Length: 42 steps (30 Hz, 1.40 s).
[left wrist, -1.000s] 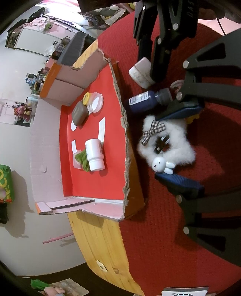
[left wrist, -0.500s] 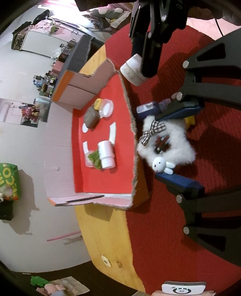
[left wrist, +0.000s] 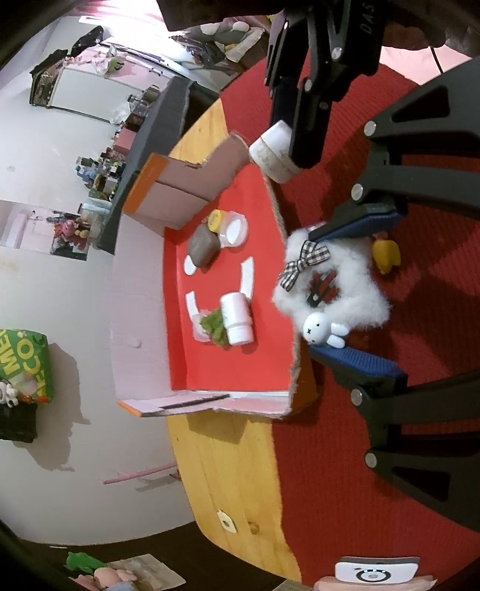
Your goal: Organize objects
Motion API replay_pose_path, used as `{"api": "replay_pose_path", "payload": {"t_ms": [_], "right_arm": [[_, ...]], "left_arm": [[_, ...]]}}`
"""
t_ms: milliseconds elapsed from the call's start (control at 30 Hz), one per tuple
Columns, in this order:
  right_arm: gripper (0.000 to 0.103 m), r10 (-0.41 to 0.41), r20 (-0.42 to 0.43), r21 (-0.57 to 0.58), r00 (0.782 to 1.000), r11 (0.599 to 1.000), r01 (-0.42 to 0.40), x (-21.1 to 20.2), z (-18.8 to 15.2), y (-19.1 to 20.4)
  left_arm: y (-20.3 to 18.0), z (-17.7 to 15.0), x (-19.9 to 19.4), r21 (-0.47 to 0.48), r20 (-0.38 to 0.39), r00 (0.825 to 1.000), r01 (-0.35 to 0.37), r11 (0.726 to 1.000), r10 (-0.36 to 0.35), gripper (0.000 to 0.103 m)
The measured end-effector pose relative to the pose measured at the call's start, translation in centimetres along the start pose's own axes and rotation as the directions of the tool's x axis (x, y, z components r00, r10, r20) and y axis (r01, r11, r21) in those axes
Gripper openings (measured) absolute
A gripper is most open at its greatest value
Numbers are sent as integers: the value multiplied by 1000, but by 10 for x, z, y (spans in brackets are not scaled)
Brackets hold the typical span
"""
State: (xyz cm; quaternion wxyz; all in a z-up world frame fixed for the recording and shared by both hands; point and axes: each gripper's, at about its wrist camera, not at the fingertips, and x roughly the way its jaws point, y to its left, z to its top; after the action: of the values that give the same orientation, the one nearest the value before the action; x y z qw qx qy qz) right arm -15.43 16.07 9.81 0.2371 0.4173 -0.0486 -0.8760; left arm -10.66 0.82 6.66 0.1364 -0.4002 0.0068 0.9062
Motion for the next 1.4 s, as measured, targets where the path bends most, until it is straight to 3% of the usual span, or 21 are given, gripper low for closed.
{"api": "replay_pose_path", "payload": {"t_ms": [233, 767, 1400], "right_arm": [[37, -2, 8, -13, 1000, 1000, 2, -3, 13, -1], [37, 7, -72, -4, 997, 1000, -7, 24, 47, -21], [37, 5, -173, 19, 985, 1000, -2, 64, 51, -36]], "left_arm": [[-1, 18, -1, 9, 20, 1000, -6, 1000, 6, 56], [14, 54, 33, -5, -75, 997, 33, 999, -33, 56], [19, 54, 68, 9, -160, 986, 44, 999, -42, 56]]}}
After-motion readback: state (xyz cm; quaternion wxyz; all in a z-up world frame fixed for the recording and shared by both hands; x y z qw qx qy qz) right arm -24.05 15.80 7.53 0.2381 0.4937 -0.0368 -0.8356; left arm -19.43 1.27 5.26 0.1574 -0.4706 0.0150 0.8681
